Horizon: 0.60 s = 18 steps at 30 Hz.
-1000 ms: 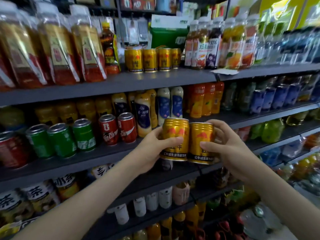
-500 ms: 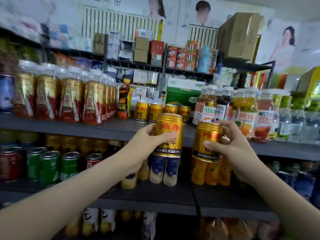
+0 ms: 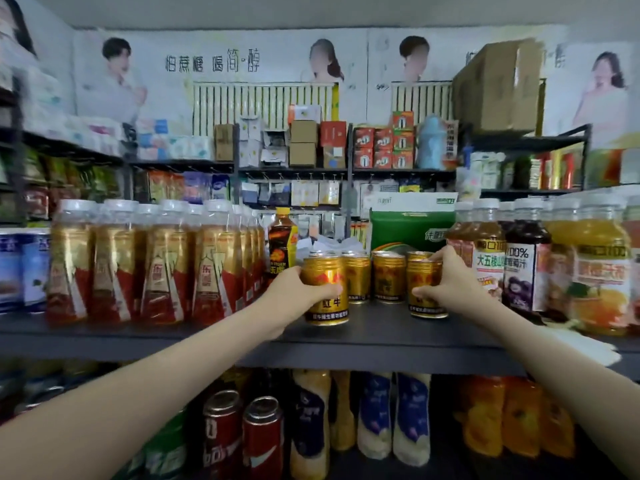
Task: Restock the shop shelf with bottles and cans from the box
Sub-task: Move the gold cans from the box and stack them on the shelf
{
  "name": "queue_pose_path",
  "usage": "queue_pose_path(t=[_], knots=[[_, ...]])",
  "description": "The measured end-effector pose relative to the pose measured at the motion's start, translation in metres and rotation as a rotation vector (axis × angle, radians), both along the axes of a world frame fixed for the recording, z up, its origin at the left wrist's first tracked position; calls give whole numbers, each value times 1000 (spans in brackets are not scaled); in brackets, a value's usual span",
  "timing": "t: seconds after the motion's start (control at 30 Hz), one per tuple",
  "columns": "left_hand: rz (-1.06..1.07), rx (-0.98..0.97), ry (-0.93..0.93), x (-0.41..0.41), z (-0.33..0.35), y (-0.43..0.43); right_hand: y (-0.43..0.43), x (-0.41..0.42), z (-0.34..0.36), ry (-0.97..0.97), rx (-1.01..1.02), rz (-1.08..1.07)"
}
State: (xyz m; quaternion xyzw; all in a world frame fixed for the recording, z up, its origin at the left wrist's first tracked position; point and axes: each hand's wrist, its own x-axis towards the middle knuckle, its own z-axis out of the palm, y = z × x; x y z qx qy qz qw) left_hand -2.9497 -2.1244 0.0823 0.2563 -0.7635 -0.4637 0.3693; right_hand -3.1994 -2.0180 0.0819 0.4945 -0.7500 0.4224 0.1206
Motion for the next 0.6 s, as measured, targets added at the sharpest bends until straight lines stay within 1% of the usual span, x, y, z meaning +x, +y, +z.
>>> queue_pose_path(t=[0.13,0.2,0.23,0.33,0.4,0.47,0.6], knots=[[-18,-13,-32,-13,7,-27,-16,-12,4,89,144,-73],[-25,2,-45,-20,7,-36,-20,-14,9,218,278,-134],[-17,18,-57,-24,7,-41,-23,-17,11,312,336,-174],[-20,49,-76,-31,4,-50,-29,-20,17,555,454,-254],[-18,43,-81,-34,2,-55,-32,-22,18,621,515,-283],[2,-10,-93,-35,-1,-58,-35,-22,17,658,546,-309],[90,-211,-125,-38,-2,-55,-44,-20,18,734,575,-357]])
